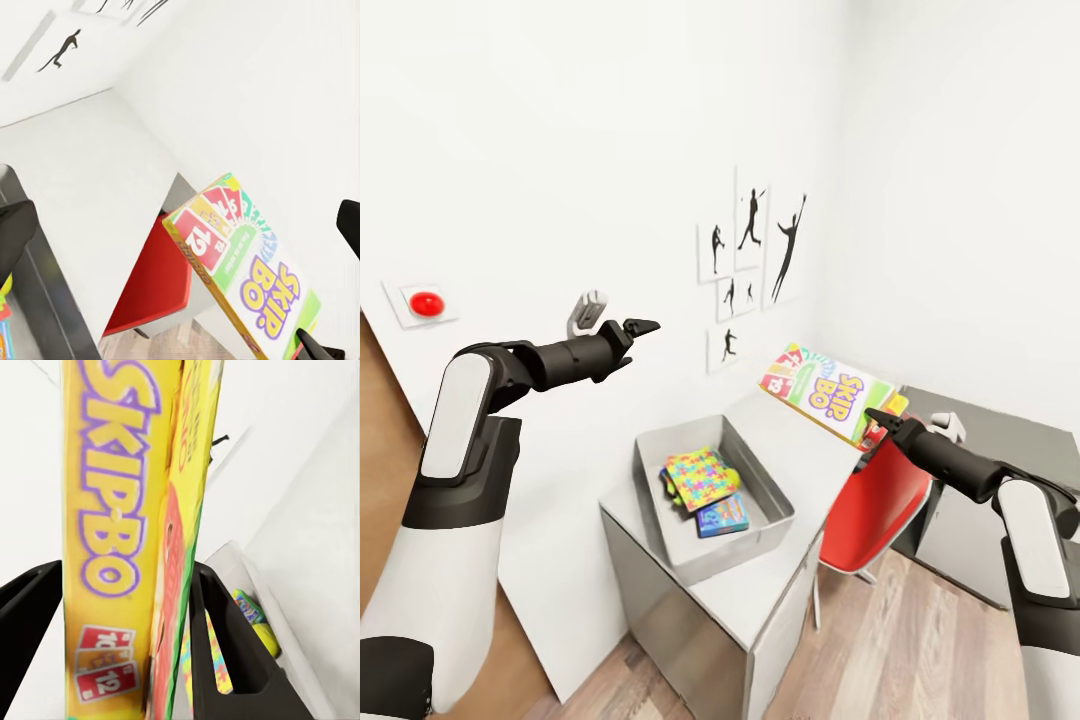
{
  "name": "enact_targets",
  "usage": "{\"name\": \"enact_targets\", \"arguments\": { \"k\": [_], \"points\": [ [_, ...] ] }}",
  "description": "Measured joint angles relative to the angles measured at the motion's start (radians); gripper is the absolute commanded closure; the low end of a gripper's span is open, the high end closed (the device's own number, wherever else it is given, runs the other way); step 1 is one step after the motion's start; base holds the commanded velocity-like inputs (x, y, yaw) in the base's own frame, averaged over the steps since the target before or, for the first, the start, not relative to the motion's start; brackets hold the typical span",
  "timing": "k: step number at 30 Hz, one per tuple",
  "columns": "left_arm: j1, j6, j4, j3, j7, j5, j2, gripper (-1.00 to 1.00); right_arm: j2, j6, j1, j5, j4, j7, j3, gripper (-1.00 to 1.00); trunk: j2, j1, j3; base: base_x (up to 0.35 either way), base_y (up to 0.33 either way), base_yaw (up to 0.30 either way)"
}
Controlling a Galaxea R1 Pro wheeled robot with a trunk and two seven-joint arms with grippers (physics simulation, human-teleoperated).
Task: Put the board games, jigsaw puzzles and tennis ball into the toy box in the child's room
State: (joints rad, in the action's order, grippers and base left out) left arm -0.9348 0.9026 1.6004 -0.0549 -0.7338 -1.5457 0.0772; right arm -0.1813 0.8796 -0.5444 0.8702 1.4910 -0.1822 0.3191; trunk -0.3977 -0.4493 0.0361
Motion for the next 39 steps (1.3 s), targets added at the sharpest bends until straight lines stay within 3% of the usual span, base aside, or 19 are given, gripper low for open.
{"name": "enact_targets", "arguments": {
  "k": [15,27,39],
  "points": [
    [0.0,0.0,0.001,-0.006,0.0,0.001,-0.001,-1.0,0.004,-0.001,0.0,0.001,0.0,0.005,0.002,1.0,0.0,0.0,-0.008,0.0,0.211,-0.267],
    [0.0,0.0,0.002,-0.011,-0.001,0.002,-0.003,-1.0,0.007,-0.003,0.001,0.001,0.0,0.016,0.005,1.0,0.0,0.0,-0.01,0.0,0.025,-0.072],
    [-0.001,0.002,0.001,-0.01,-0.001,0.002,-0.003,-1.0,0.067,-0.005,0.001,-0.003,-0.04,0.072,0.002,1.0,0.0,0.0,-0.01,0.0,0.145,-0.009]
  ]
}}
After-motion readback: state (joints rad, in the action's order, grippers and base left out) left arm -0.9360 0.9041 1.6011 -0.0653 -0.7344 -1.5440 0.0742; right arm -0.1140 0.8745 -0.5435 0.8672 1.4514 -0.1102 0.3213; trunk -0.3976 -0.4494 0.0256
